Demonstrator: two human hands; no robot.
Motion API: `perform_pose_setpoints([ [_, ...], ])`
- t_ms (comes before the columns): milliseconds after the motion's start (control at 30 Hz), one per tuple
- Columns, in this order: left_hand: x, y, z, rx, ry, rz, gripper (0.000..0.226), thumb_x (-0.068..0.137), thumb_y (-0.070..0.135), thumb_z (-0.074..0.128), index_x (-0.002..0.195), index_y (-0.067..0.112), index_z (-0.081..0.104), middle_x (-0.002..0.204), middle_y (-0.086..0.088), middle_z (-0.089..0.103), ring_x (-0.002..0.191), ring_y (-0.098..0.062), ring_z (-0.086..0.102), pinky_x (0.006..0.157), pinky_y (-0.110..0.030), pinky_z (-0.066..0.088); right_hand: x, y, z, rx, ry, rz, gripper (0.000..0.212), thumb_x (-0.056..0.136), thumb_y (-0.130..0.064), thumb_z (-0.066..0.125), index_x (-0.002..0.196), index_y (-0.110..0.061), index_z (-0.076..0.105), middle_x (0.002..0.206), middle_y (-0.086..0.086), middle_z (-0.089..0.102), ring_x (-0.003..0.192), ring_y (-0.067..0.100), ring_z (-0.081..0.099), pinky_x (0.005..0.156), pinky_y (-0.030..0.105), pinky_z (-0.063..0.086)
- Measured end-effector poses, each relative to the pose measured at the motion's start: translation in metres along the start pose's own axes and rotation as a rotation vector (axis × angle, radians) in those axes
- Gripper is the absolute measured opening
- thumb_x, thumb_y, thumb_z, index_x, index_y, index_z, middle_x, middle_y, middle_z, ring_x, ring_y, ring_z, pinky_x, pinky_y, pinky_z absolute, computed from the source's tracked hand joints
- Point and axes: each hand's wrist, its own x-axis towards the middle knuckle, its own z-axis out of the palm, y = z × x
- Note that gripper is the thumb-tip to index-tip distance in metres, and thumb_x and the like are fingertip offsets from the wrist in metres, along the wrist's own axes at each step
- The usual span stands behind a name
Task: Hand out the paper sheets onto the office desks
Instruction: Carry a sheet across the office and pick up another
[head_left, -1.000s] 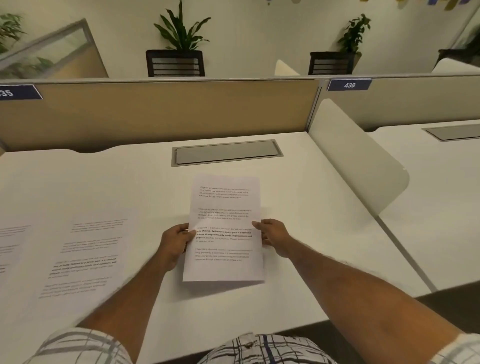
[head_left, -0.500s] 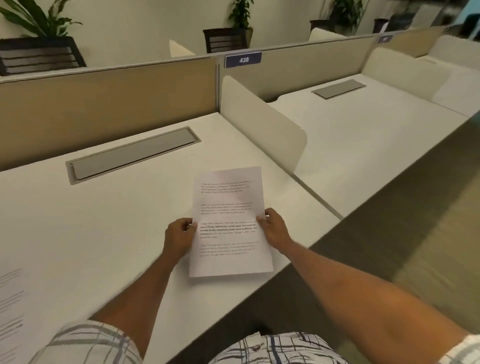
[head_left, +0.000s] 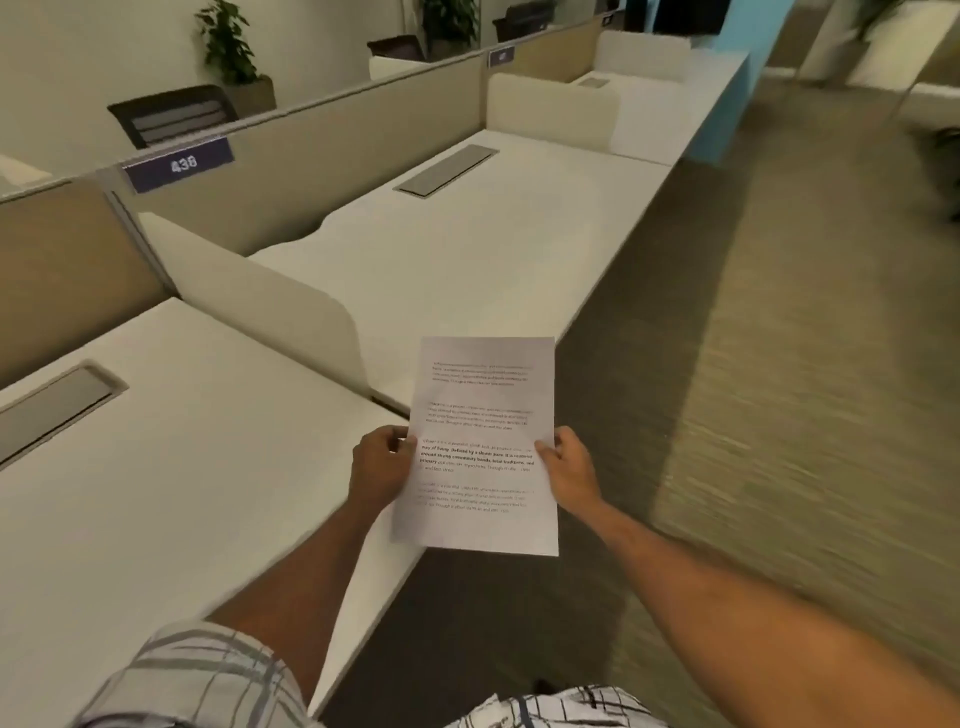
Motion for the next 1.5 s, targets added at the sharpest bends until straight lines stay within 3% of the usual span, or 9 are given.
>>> perform_pose_setpoints([
  [133,0.04,0.068,0.077,0.049,-0.071,0.085,0.027,0.094,0.029,0.057,0.108,0.011,0.071,0.098,-0.001,0.072,0.083,-0.017,0.066,0.075,-0.032,0.052,0.049,0.022,-0.082,0.04,0.105,0.033,0.01,0.096,-0.017,0.056,0.088,-0.017,0.053,0.093,0.011,0.07,0.082,0.03,0.071,0.066,0.046,0.058],
  [233,0.067,0.116,0.128,0.071,-0.121,0.132,0.027,0.095,0.028,0.056,0.111,0.011,0.069,0.102,-0.002,0.072,0.083,-0.017,0.066,0.074,-0.031,0.051,0.083,0.032,-0.137,0.04,0.17,0.048,0.011,0.095,-0.016,0.058,0.087,-0.011,0.053,0.091,0.02,0.069,0.08,0.038,0.069,0.063,0.049,0.056],
  [467,0.121,0.205,0.236,0.069,-0.273,0.19,0.023,0.096,0.026,0.055,0.111,0.013,0.067,0.098,0.002,0.069,0.078,-0.013,0.064,0.071,-0.029,0.051,0.143,0.043,-0.239,0.037,0.332,0.086,0.011,0.097,-0.018,0.057,0.09,-0.01,0.055,0.083,0.009,0.065,0.066,0.015,0.059,0.052,0.022,0.043],
  [600,0.172,0.237,0.302,0.08,-0.374,0.232,0.022,0.096,0.026,0.057,0.111,0.015,0.067,0.105,0.0,0.07,0.086,-0.017,0.065,0.076,-0.032,0.053,0.191,0.059,-0.285,0.041,0.432,0.134,0.012,0.096,-0.022,0.057,0.094,-0.01,0.06,0.09,0.013,0.069,0.076,0.027,0.066,0.063,0.039,0.052],
  [900,0.328,0.346,0.448,0.057,-0.537,0.296,0.019,0.094,0.024,0.057,0.102,0.015,0.071,0.095,0.003,0.071,0.084,-0.014,0.067,0.081,-0.04,0.058,0.353,0.071,-0.386,0.054,0.564,0.25,0.021,0.094,-0.024,0.06,0.099,-0.004,0.061,0.095,0.014,0.071,0.089,0.031,0.069,0.077,0.047,0.056],
  [1133,0.434,0.442,0.533,0.019,-0.645,0.273,0.015,0.093,0.02,0.056,0.097,0.018,0.07,0.092,0.004,0.07,0.083,-0.013,0.067,0.074,-0.033,0.056,0.482,0.05,-0.462,0.061,0.667,0.288,0.01,0.094,-0.019,0.06,0.092,-0.01,0.062,0.093,0.013,0.071,0.085,0.029,0.068,0.071,0.038,0.054],
  [1267,0.485,0.482,0.584,0.031,-0.686,0.292,0.013,0.095,0.018,0.055,0.093,0.02,0.068,0.088,0.008,0.068,0.08,-0.009,0.065,0.071,-0.028,0.051,0.551,0.059,-0.504,0.086,0.693,0.315,0.019,0.094,-0.019,0.06,0.092,0.0,0.062,0.087,0.016,0.07,0.076,0.031,0.067,0.064,0.034,0.05],
  [1433,0.554,0.527,0.667,0.039,-0.699,0.274,0.012,0.096,0.019,0.056,0.098,0.019,0.068,0.094,0.006,0.068,0.087,-0.014,0.066,0.077,-0.032,0.053,0.648,0.071,-0.57,0.106,0.701,0.292,0.018,0.095,-0.017,0.061,0.076,-0.018,0.058,0.073,0.0,0.065,0.064,0.015,0.061,0.049,0.016,0.044],
  [1500,0.58,0.551,0.699,0.032,-0.708,0.265,0.012,0.096,0.019,0.055,0.094,0.022,0.067,0.092,0.007,0.068,0.087,-0.013,0.066,0.076,-0.031,0.053,0.69,0.075,-0.602,0.112,0.692,0.29,0.016,0.094,-0.019,0.062,0.079,-0.014,0.061,0.077,0.007,0.069,0.069,0.024,0.065,0.055,0.023,0.047],
])
